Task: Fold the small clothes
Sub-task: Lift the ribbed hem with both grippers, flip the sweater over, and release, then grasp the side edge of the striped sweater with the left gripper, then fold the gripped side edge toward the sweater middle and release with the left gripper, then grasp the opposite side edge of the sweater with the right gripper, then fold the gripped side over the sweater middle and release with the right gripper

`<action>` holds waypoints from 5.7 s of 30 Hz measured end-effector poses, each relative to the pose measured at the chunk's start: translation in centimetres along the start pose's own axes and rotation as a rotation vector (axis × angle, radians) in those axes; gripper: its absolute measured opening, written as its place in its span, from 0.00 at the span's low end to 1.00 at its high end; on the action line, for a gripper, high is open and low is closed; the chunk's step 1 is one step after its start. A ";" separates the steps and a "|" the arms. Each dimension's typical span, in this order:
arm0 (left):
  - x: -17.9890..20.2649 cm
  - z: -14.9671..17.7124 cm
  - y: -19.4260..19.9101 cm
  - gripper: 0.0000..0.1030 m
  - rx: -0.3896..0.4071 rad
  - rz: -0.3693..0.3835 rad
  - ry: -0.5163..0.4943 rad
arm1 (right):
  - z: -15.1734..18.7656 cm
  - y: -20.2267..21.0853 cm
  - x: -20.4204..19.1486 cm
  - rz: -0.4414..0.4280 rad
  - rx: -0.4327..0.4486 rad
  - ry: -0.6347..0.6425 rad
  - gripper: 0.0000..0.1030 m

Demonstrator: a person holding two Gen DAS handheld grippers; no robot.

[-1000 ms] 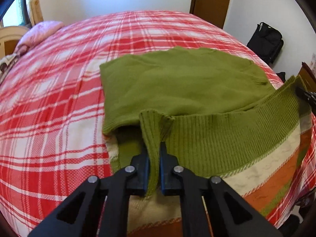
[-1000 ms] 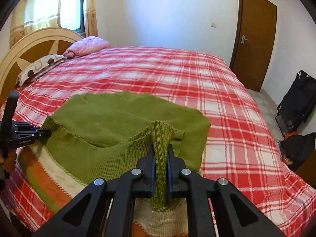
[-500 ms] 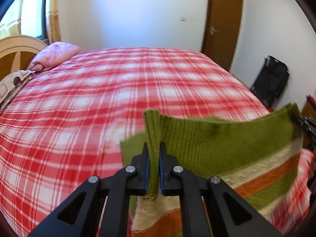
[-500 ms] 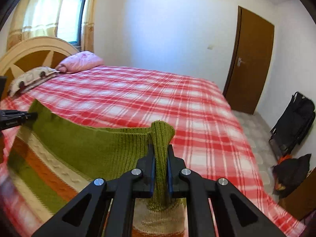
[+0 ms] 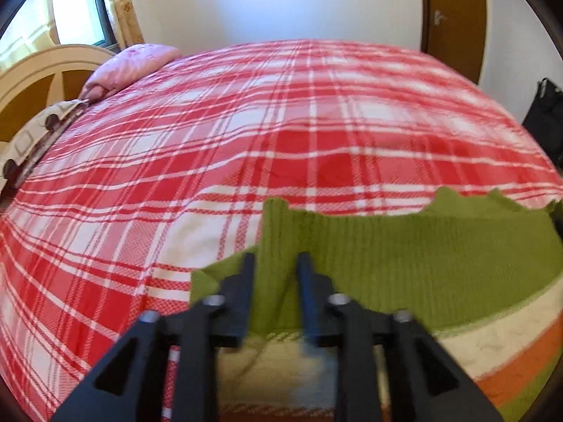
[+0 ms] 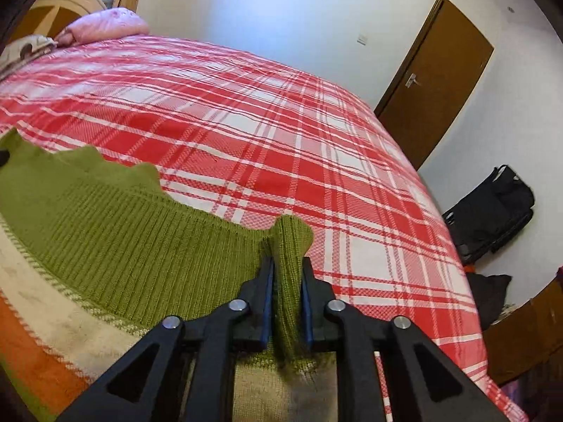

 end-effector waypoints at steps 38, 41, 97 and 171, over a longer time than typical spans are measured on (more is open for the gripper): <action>1.6 10.9 10.9 0.90 -0.020 -0.058 -0.113 | 14.5 16.7 -0.5 -0.220 -0.044 -0.367 0.37; -0.2 11.0 12.2 0.91 0.003 -0.005 -0.050 | 13.1 19.0 -0.2 -0.209 0.052 -0.331 0.37; 4.4 1.9 11.5 0.12 0.034 0.167 0.088 | 6.1 12.8 -7.2 -0.542 0.016 -0.499 0.21; 6.7 6.9 13.5 0.75 0.066 0.227 0.052 | 9.6 7.2 6.8 -0.512 0.017 -0.442 0.24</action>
Point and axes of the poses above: each gripper's, at about its wrist camera, not at the fingertips, and y roughly against the way its jaws point, x to its right, z to its underside, the point moved 6 cm from there along -y, roughly the way its jaws point, and after that the axes turned 1 degree about z, right-handed, at the moved point
